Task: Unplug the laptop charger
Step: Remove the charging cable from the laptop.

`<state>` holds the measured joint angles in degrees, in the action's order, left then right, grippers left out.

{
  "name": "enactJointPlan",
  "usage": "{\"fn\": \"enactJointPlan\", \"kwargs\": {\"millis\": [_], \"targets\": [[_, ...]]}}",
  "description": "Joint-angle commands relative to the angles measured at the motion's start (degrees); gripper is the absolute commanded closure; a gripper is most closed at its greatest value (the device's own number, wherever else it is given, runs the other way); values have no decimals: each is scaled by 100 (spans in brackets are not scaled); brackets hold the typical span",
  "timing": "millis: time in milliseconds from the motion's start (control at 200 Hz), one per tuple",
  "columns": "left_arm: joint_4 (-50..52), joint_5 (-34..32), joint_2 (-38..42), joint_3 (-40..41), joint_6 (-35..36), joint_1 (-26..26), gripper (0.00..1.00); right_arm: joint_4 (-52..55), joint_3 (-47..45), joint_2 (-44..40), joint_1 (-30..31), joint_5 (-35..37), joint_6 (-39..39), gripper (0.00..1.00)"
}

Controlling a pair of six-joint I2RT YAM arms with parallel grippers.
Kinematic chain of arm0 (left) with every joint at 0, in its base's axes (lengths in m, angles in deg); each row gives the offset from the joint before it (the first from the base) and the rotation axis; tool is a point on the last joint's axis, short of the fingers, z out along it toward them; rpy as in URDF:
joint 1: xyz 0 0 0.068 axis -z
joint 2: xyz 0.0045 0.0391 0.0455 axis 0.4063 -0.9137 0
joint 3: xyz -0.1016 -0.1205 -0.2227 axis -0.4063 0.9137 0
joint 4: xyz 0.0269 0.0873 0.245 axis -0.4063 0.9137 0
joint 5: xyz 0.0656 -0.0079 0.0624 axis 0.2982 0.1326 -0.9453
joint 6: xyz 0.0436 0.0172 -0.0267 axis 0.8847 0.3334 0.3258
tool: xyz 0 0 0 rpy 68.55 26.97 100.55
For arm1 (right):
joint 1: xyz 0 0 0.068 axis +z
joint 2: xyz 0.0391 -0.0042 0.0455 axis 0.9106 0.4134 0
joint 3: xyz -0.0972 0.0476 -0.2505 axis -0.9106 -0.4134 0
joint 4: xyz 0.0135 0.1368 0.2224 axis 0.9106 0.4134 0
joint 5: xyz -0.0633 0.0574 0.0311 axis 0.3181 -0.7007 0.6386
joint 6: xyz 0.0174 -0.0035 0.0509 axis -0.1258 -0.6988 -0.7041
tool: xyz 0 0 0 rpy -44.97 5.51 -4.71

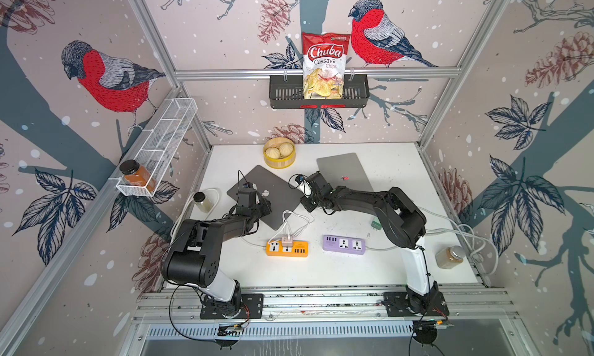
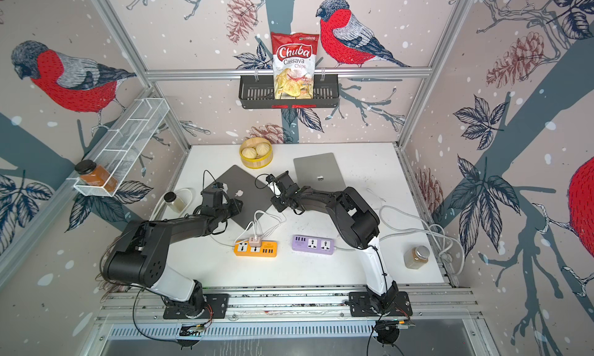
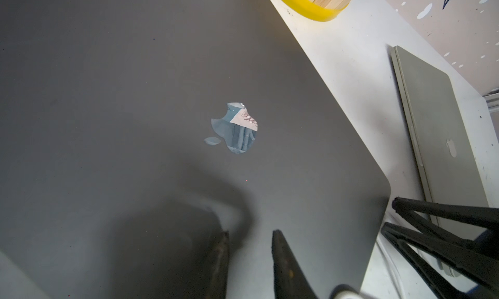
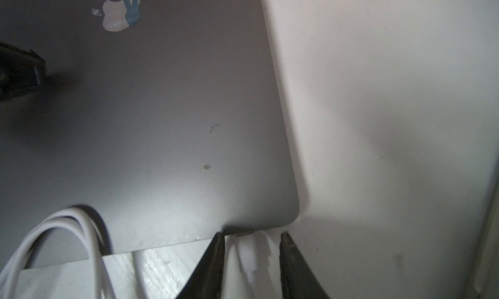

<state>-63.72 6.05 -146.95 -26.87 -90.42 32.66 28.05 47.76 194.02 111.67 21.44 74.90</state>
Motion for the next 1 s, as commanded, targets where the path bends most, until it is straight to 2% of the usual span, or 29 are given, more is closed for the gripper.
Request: {"fn": "enactJointPlan", "kwargs": {"millis": [0,320,510,710,996], "targets": [[488,38,4,65,-20,-31,70,75,38,56,7,81,55,65],[387,82,31,183,-22,-78,70,50,-172,8,17,93,47,70],[405,94,70,197,-30,-78,70,77,-183,-4,56,94,73,79],[419,78,118,211,-24,-86,70,85,-265,-83,85,146,54,80],[404,94,154,253,-32,-89,70,104,-332,-135,102,191,38,88]]}}
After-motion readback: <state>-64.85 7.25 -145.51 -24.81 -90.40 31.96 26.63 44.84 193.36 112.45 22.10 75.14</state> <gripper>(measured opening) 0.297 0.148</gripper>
